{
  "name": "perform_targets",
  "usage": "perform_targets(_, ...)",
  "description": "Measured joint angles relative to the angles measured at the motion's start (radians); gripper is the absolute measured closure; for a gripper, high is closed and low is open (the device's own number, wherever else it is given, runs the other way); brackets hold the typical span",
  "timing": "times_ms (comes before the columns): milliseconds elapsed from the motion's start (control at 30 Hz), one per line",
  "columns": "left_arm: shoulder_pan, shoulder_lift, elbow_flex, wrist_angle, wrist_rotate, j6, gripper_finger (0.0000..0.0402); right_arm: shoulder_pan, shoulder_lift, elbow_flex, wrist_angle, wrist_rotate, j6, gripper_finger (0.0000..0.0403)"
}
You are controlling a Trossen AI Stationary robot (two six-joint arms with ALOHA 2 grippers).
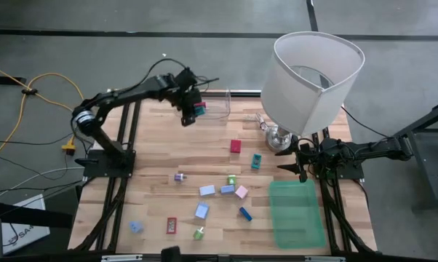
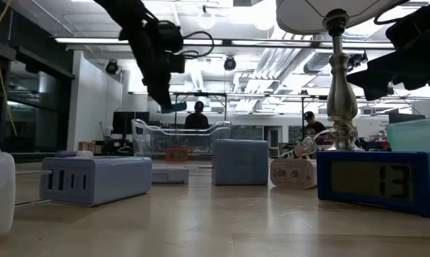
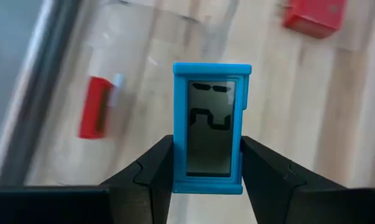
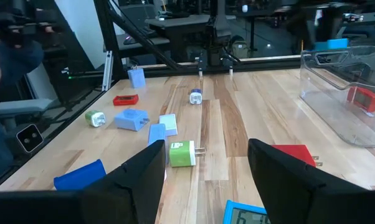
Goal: Pick & Place Office items
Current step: Put the left light blue digital clock into the transparent bin
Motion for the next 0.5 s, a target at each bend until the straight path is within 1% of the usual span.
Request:
perform_targets(133, 0.039, 0.115, 0.142, -0.09, 0.008, 0.06, 0.0249, 0.0, 0.0, 0.0, 0.0, 0.0, 0.0, 0.0188)
perform_targets(267, 0.073, 0.213, 0.254, -0.162, 0.047, 0.108, 0.0249, 0.0, 0.0, 0.0, 0.0, 0.0, 0.0, 0.0188)
perform_targets(367, 0.099, 0.243, 0.291, -0.161, 0.062, 0.144, 0.0249, 0.0, 0.0, 0.0, 0.0, 0.0, 0.0, 0.0188)
perform_targets(500, 0.129, 0.255, 0.296, -0.161, 0.066, 0.175, 0.0249, 0.0, 0.0, 0.0, 0.0, 0.0, 0.0, 0.0188)
